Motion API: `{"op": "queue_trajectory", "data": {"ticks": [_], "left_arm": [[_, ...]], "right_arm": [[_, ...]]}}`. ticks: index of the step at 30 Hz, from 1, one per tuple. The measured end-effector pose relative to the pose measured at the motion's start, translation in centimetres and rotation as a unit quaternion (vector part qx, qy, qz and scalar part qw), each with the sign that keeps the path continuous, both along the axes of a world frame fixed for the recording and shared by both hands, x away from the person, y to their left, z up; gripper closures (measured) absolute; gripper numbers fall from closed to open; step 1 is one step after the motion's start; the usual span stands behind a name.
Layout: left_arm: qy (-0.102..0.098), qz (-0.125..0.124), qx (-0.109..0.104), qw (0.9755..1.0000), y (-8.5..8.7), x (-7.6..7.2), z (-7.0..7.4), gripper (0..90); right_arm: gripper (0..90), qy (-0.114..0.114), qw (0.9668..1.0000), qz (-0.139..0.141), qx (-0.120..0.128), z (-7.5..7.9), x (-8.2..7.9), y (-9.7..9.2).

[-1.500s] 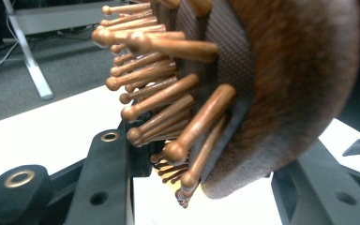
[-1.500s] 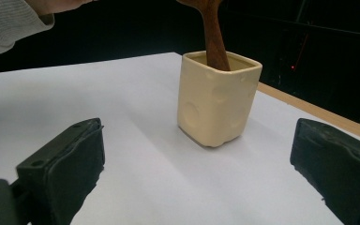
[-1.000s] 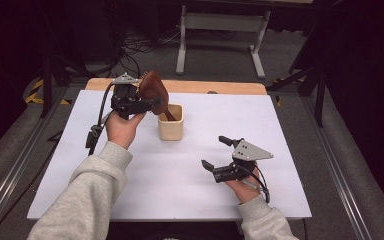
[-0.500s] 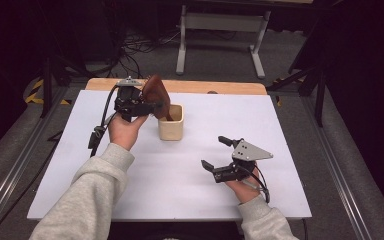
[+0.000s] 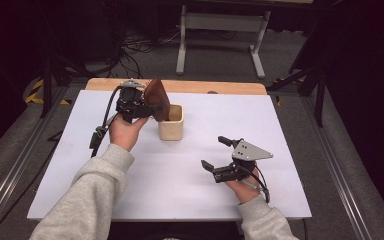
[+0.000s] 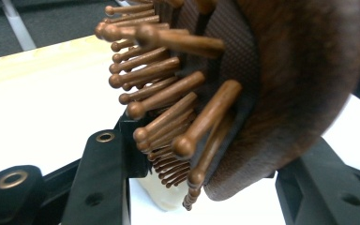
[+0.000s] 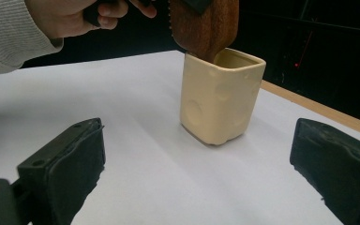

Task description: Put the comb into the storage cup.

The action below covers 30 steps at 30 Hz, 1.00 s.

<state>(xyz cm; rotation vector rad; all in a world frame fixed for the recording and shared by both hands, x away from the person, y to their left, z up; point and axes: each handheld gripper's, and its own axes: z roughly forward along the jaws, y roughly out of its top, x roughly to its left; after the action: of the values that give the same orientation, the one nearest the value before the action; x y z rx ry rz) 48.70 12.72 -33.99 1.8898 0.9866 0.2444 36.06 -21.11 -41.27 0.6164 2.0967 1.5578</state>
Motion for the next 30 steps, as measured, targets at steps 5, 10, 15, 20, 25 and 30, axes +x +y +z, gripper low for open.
{"op": "queue_trajectory", "data": {"ticks": [5,10,15,20,25,30], "left_arm": [[-0.002,0.002,0.008,1.0,0.1,0.0,0.0,51.1],[0.006,0.005,0.007,0.9999,0.4,-0.1,-0.2,47.4],[0.021,0.002,-0.009,0.9997,1.3,0.1,-0.4,44.7],[0.0,0.011,0.002,0.9999,2.3,-0.2,-0.7,22.2],[-0.019,0.03,0.019,0.9992,2.9,-0.8,-0.4,3.8],[-0.046,0.037,0.023,0.998,4.0,-2.1,0.3,0.1]], "right_arm": [[4.2,0.002,1.0,0.002,0.0,-0.1,0.1,0.0],[4.2,0.003,1.0,0.002,-0.003,-0.1,0.1,0.2],[4.2,0.004,1.0,0.003,-0.004,-0.1,0.0,0.2],[4.1,0.004,1.0,0.004,-0.001,-0.1,0.1,0.2],[4.1,0.004,1.0,0.003,0.0,-0.1,0.1,0.1],[4.1,0.002,1.0,0.002,0.001,0.0,0.1,0.1]]}}
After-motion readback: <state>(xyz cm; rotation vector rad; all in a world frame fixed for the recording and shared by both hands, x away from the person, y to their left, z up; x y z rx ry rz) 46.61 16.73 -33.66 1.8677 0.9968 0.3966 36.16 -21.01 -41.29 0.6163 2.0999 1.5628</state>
